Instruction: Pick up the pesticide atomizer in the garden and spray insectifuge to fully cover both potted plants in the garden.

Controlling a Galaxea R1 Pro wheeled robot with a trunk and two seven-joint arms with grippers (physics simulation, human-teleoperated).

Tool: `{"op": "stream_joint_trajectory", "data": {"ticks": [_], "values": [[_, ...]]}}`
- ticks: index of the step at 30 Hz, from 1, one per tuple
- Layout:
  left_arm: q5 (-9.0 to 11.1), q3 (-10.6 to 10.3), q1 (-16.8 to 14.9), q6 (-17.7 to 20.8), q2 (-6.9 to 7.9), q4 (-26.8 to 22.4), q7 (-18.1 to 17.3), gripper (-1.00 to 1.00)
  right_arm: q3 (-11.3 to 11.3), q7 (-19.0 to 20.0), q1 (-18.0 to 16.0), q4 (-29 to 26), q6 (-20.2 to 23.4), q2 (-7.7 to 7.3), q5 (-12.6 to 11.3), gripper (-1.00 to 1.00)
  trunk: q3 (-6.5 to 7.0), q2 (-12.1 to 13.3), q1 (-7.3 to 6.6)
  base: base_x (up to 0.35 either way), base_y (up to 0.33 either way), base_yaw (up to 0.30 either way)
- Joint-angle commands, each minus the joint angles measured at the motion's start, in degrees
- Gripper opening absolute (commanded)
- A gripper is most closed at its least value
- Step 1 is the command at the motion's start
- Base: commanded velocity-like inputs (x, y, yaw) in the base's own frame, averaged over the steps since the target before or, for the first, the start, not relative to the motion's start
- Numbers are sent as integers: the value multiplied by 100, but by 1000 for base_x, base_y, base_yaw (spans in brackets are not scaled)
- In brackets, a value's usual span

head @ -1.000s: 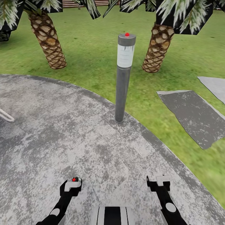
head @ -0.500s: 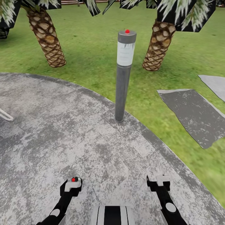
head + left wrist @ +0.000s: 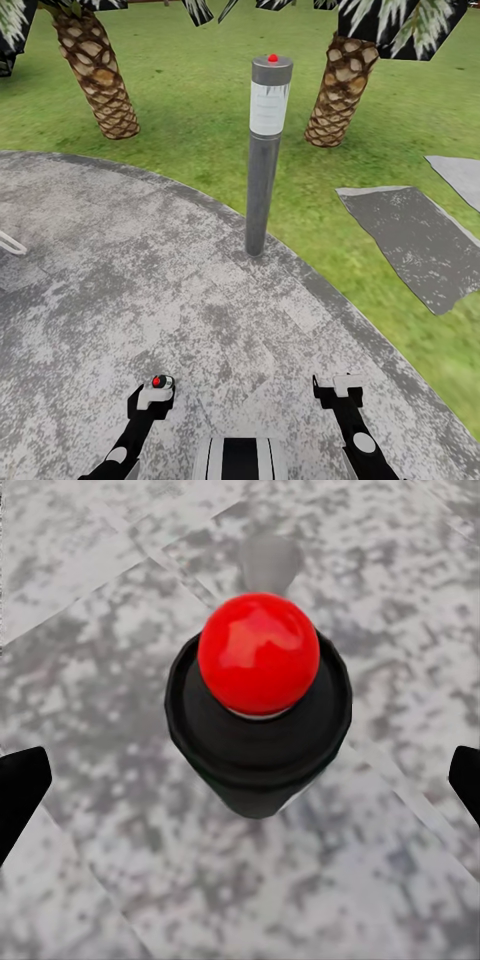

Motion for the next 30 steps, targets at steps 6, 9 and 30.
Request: {"op": "stream_joint_trajectory", "data": {"ticks": [6,9,30], "values": [[-1,2,-2,-18,6,11,7,100,-1,-25,-2,3,-6,0,60,100,-3,-1,-1,0,0,0],[-3,-4,-2,-18,3,14,7,100,-1,-25,-2,3,-7,0,60,100,-3,-1,-1,15,0,0],[39,7,-2,-51,3,29,7,100,-1,-25,-2,3,-8,0,60,100,-3,-1,-1,17,0,0]]}}
